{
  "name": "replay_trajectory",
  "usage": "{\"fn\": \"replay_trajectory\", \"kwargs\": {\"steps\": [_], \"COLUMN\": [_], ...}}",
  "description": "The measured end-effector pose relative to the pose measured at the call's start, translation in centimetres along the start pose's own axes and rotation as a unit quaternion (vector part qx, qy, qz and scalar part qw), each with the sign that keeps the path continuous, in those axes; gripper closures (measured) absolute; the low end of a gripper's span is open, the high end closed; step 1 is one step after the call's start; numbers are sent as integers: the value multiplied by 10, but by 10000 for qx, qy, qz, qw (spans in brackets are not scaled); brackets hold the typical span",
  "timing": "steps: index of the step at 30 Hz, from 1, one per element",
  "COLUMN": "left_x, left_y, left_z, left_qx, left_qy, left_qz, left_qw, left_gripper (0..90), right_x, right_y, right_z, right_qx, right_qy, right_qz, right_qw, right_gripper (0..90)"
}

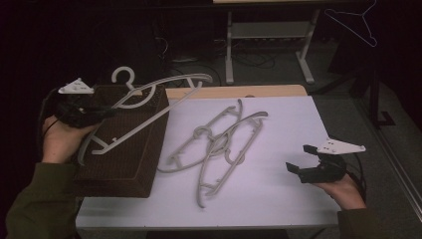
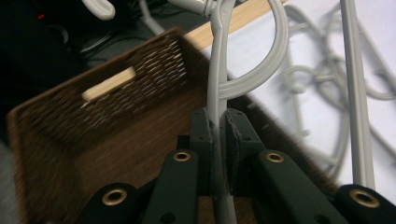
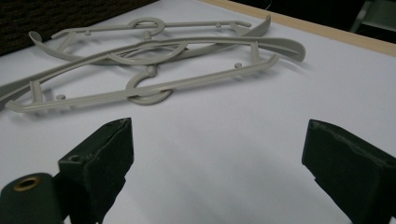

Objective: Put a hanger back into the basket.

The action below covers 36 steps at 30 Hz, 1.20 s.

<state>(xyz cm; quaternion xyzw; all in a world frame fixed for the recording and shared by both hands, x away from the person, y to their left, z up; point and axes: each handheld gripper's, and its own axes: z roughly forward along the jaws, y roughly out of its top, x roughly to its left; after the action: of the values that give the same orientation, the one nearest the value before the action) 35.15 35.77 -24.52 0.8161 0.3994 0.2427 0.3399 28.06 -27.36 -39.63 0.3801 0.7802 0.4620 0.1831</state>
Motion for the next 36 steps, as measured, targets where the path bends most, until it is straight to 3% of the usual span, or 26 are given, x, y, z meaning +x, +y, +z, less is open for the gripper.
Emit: {"fn": "replay_trajectory", "kwargs": {"steps": [5,13,21,28,36], "left_x": [25,53,69,83,84], "left_y": [-22,-47,-58,-72,-82], "left_z": [-7,-12,-11,-8,11], "left_qx": [108,245,338,633,937], "left_qy": [290,525,723,884,864], "left_qz": [-209,-460,-560,-591,-553], "left_qw": [9993,9973,9952,9923,9903], "left_gripper": [825,825,825,825,824], "right_x": [-2,-3,-5,-6,-6], "right_y": [-1,-3,-4,-4,-3], "right_z": [1,4,3,2,3], "right_qx": [36,72,98,84,75], "right_qy": [-34,-48,-83,-90,-87], "right_qz": [45,46,58,75,50], "right_qw": [10000,10000,9999,9999,9999], "right_gripper": [87,87,88,88,88]}}
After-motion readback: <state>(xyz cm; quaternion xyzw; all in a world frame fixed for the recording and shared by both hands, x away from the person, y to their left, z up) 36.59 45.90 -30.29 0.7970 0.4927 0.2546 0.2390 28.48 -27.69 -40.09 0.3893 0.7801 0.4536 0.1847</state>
